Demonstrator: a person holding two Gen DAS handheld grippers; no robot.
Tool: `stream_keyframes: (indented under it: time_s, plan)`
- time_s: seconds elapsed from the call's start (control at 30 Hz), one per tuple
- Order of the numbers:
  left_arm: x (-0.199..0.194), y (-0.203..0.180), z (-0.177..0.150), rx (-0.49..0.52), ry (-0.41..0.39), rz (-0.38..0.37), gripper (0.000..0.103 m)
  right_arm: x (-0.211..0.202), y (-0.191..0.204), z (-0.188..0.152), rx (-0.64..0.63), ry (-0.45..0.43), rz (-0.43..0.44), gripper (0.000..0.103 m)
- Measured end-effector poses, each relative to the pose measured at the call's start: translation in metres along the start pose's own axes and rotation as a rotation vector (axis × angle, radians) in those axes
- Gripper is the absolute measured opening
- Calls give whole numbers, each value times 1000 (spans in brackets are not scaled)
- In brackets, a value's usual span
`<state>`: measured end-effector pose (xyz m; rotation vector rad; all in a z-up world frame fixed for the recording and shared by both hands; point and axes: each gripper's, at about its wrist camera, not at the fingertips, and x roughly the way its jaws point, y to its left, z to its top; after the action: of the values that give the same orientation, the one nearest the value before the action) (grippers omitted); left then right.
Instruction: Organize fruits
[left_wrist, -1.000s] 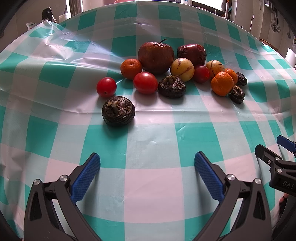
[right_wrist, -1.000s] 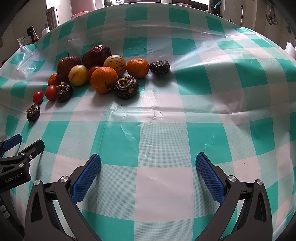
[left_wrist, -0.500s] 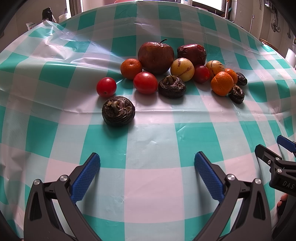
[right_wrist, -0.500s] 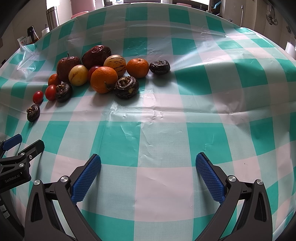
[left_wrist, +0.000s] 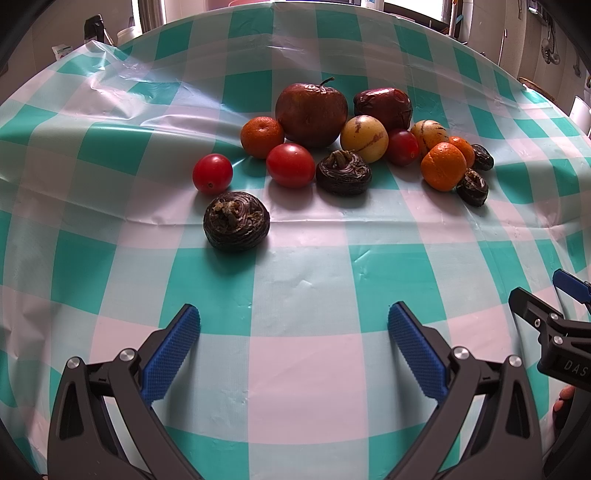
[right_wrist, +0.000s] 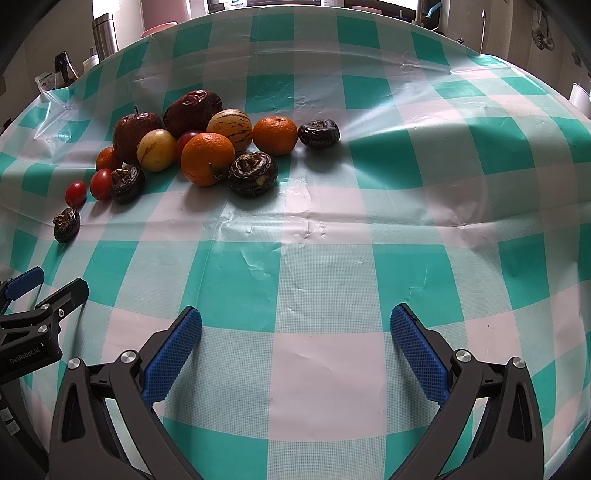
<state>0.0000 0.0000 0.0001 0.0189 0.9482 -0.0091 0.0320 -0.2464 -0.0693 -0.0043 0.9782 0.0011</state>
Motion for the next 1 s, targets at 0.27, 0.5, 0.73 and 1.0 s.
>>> stream_keyframes:
  time_s: [0.27, 0.5, 0.73, 1.0]
  plan:
    - [0, 0, 0, 0, 0, 0, 102, 0, 0, 0, 0, 0, 0, 99]
    - [0, 0, 0, -6, 0, 2, 102, 0, 0, 0, 0, 0, 0, 99]
    - [-4, 16, -4, 62, 25, -53, 102, 0, 1, 3, 13, 0, -12, 99]
    - [-19, 94, -13, -78, -24, -176, 102, 0, 1, 1, 12, -1, -12, 99]
